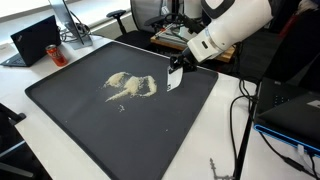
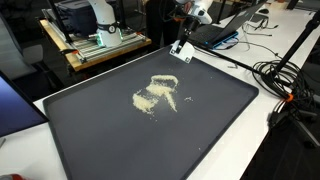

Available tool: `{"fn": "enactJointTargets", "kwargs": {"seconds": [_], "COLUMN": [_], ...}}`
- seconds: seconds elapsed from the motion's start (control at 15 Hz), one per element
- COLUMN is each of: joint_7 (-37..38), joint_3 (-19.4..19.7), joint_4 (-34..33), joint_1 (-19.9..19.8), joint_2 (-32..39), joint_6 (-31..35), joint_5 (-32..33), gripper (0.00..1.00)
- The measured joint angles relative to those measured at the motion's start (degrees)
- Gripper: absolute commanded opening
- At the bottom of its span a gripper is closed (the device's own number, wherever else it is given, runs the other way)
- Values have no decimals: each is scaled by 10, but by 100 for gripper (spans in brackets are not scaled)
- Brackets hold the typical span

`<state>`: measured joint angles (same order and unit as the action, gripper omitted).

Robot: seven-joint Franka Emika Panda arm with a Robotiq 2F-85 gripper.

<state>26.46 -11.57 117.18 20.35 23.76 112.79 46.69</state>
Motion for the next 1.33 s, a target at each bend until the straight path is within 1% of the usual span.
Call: {"fn": "enactJointTargets", "kwargs": {"seconds": [0.33, 0.53, 0.73, 1.07, 1.33], "joint_7": [-23, -34, -67, -160, -223], "joint_3": [0, 0, 0, 2, 14], "joint_4": [-15, -21, -20, -15, -3], "joint_1": [0, -1, -10, -55, -95], "joint_2": [13, 12, -10, -76, -124], "joint_6": [-28, -26, -19, 6, 61], "joint_5": [-14, -22, -55, -139, -206], "gripper": [1, 1, 1, 1, 1]}}
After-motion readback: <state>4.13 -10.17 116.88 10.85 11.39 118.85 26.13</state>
